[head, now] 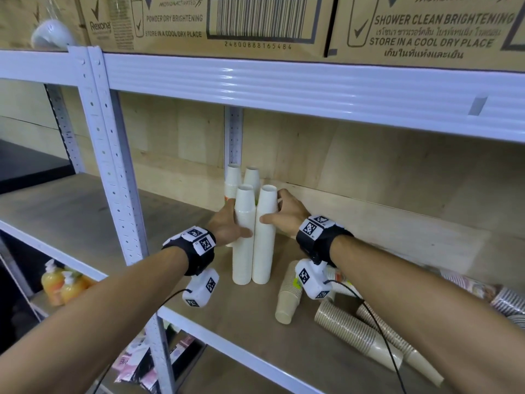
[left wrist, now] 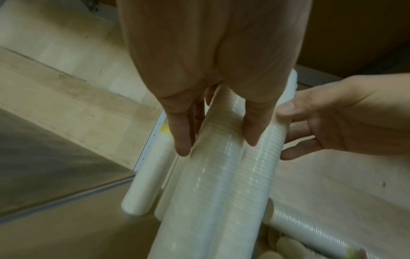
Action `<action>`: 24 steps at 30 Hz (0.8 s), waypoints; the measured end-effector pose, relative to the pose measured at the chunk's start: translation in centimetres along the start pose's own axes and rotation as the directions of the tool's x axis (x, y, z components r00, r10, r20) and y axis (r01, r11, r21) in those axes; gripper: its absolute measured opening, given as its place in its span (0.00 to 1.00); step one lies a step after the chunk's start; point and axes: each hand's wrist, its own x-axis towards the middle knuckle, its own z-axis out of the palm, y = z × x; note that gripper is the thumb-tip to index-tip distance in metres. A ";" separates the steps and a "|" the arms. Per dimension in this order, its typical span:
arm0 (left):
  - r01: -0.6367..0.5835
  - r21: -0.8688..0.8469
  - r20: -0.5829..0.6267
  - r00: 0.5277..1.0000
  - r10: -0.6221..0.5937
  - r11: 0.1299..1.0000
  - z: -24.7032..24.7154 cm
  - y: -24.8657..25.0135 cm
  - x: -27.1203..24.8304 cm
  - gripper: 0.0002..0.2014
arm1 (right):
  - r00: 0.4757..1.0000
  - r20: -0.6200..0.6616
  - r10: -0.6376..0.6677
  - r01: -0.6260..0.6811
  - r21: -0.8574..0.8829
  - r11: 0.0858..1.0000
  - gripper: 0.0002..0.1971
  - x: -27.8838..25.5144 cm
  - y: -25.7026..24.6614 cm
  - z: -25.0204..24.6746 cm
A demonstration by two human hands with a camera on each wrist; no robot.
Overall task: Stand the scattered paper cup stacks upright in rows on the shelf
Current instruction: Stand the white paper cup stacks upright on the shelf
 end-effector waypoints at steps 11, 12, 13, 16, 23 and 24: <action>-0.154 0.218 0.103 0.986 0.134 0.964 -6.3 7.9 1.5 0.25 | 0.982 0.125 -0.143 0.159 -0.130 0.979 0.28 2.1 -4.3 -3.9; -0.160 0.257 0.126 0.983 0.131 0.953 -6.5 8.1 1.6 0.23 | 0.979 0.141 -0.146 0.167 -0.151 0.974 0.26 2.2 -4.4 -3.9; -0.167 0.292 0.144 0.981 0.129 0.942 -6.6 8.2 1.7 0.21 | 0.976 0.153 -0.153 0.178 -0.170 0.969 0.25 2.2 -4.4 -3.9; -0.186 0.351 0.163 0.977 0.136 0.918 -6.5 8.0 1.8 0.17 | 0.971 0.170 -0.170 0.204 -0.208 0.957 0.22 2.3 -4.2 -3.8; -0.171 0.370 0.075 0.985 0.154 0.913 -5.9 7.8 2.0 0.19 | 0.978 0.074 -0.195 0.208 -0.262 0.942 0.15 2.7 -3.8 -3.7; -0.170 0.372 0.075 0.985 0.153 0.912 -5.8 7.9 2.0 0.19 | 0.980 0.063 -0.191 0.201 -0.268 0.942 0.15 2.7 -3.8 -3.7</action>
